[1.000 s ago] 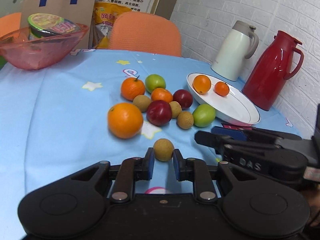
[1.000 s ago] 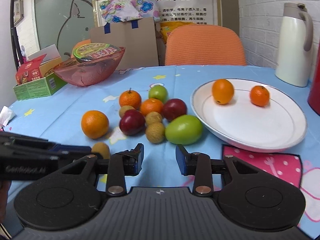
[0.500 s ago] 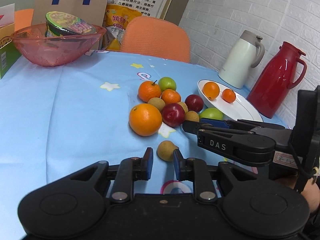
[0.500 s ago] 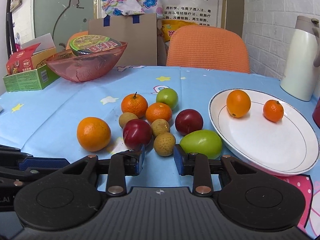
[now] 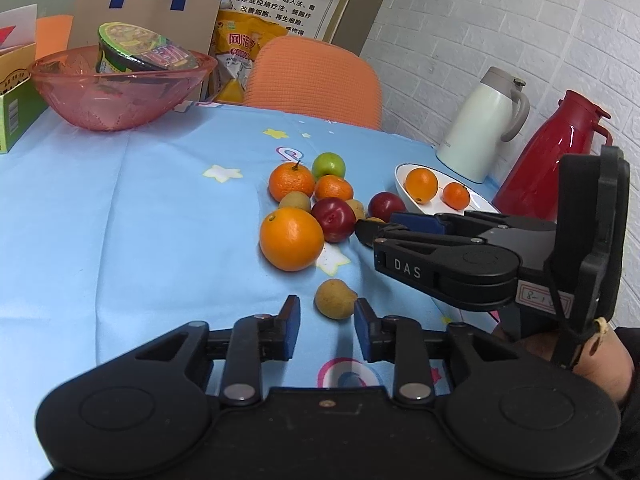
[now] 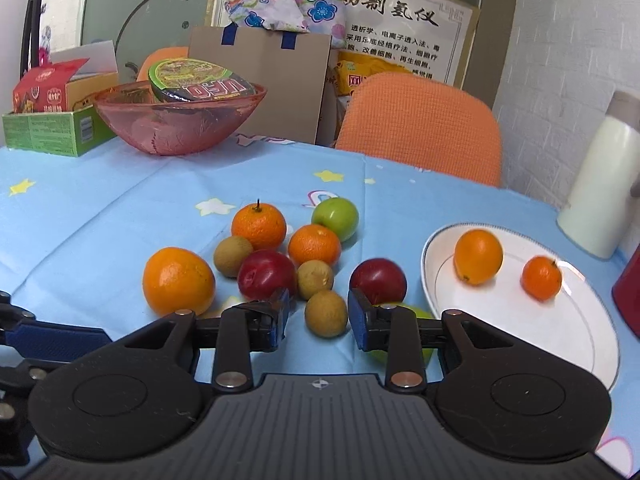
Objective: Organize fruits
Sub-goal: 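Grasp a longan with the right tool while the left tool grasps a brown kiwi, then carry the longan with the right tool while the left tool carries the kiwi to the plate, then open the right tool onto the plate while the left tool releases the kiwi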
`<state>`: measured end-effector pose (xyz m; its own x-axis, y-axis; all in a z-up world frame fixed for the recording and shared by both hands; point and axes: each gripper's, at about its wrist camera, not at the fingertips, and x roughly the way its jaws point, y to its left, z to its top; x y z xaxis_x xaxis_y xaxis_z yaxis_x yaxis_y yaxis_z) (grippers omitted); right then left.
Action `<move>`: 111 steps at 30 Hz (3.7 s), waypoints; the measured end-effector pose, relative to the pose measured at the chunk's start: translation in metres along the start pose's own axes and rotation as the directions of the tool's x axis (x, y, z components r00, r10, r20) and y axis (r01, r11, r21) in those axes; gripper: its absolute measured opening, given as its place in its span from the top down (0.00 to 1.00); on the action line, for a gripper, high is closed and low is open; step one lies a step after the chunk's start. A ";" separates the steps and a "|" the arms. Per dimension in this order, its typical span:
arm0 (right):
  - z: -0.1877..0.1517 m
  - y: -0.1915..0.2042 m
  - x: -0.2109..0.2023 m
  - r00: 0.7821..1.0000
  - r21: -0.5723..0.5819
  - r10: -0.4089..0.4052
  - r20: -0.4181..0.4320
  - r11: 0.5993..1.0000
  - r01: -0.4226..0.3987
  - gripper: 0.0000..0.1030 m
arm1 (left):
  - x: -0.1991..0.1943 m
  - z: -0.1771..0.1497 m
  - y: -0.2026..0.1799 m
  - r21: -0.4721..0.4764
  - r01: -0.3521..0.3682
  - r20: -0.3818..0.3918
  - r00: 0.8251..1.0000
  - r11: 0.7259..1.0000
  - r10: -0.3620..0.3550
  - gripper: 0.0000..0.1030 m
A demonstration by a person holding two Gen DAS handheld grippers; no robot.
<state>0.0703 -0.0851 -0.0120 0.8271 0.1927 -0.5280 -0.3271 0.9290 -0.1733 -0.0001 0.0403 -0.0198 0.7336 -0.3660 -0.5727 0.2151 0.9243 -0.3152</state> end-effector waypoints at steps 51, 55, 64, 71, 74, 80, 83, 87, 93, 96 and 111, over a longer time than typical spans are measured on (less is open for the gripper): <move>-0.042 -0.044 -0.049 0.977 0.149 0.212 -0.005 0.967 -0.209 0.55 | 0.032 0.008 -0.019 0.116 -0.040 -0.054 0.997 0.992 0.046 0.15; -0.046 -0.047 -0.050 0.975 0.170 0.222 0.008 0.961 -0.220 0.55 | 0.032 0.007 -0.023 0.136 -0.044 -0.063 0.997 0.990 0.053 0.16; -0.037 -0.086 -0.081 0.988 0.198 0.095 0.125 0.973 -0.119 0.55 | 0.030 0.042 -0.065 0.184 0.093 -0.022 0.996 0.978 -0.091 0.16; -0.033 -0.133 -0.080 0.986 0.225 -0.065 0.156 0.974 0.029 0.55 | 0.061 0.079 -0.112 0.228 0.200 -0.014 0.979 0.953 -0.203 0.16; -0.033 -0.149 -0.070 0.983 0.229 -0.099 0.157 0.971 0.062 0.55 | 0.089 0.088 -0.126 0.222 0.213 -0.034 0.977 0.951 -0.211 0.16; -0.038 -0.173 -0.044 0.983 0.216 -0.118 0.142 0.973 0.086 0.55 | 0.145 0.096 -0.141 0.216 0.175 -0.058 0.984 0.960 -0.167 0.16; -0.037 -0.179 -0.029 0.987 0.208 -0.099 0.128 0.975 0.071 0.55 | 0.167 0.094 -0.147 0.256 0.135 -0.057 0.991 0.957 -0.125 0.16; -0.038 -0.184 -0.012 0.991 0.181 -0.071 0.110 0.982 0.050 0.55 | 0.184 0.097 -0.146 0.241 0.132 -0.073 0.990 0.962 -0.118 0.16; -0.037 -0.195 -0.002 0.994 0.177 -0.084 0.063 0.982 0.072 0.55 | 0.198 0.096 -0.147 0.260 0.123 -0.085 0.991 0.958 -0.104 0.16; -0.034 -0.196 0.006 0.995 0.162 -0.092 0.027 0.983 0.087 0.55 | 0.204 0.095 -0.147 0.266 0.106 -0.087 0.993 0.958 -0.086 0.16; -0.037 -0.191 -0.018 0.987 0.116 -0.143 0.070 0.984 0.134 0.00 | 0.166 0.091 -0.154 0.272 0.133 -0.014 0.991 0.953 -0.134 0.00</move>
<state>0.1005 -0.2783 -0.0003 0.8952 0.0793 -0.4386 -0.1576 0.9768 -0.1451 0.1469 -0.1531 0.0028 0.6890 -0.4879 -0.5360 0.4779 0.8618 -0.1701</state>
